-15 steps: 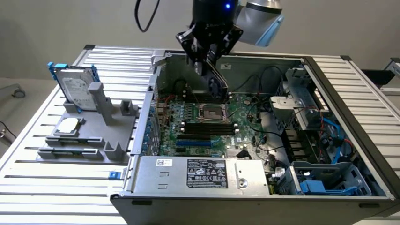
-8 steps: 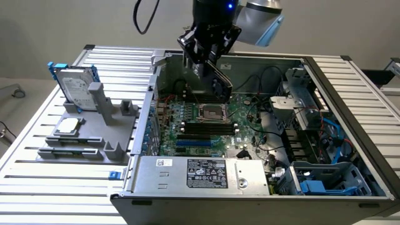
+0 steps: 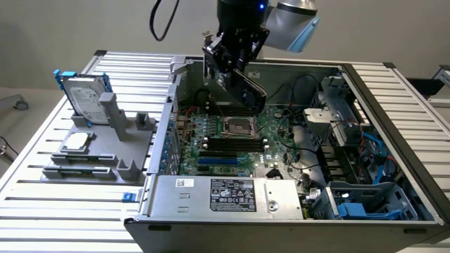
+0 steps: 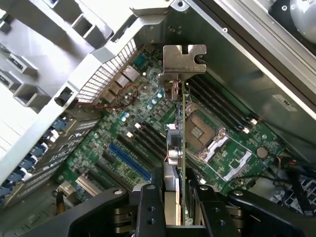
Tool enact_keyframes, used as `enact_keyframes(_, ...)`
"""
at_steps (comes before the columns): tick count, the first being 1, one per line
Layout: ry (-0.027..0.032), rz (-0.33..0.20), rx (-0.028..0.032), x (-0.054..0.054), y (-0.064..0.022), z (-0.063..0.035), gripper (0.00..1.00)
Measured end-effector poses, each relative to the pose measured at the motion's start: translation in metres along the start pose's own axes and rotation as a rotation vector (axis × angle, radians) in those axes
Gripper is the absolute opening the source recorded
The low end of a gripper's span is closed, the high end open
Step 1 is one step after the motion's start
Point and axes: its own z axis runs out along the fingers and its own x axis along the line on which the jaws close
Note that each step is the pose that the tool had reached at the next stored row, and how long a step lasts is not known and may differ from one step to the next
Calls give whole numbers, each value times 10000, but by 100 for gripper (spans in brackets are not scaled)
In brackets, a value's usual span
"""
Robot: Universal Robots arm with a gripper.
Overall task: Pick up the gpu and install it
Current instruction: 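Insert the gpu into the slot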
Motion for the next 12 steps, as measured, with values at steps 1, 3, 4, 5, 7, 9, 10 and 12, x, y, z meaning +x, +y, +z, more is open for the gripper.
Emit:
enact_keyframes(1, -19, -167, 19, 0, 0, 0, 29)
enact_keyframes(3, -45, -491, 49, 0, 0, 0, 29)
enact_keyframes(4, -55, -666, 61, 0, 0, 0, 29)
enact_keyframes(5, -62, -846, 70, 0, 0, 0, 29)
enact_keyframes(7, -80, -1206, 90, 0, 0, 1, 29)
enact_keyframes(9, -121, -1572, 134, 1, 0, 1, 29)
enact_keyframes(10, -148, -1742, 159, 1, 0, 1, 29)
enact_keyframes(12, -199, -2081, 210, 1, 0, 1, 29)
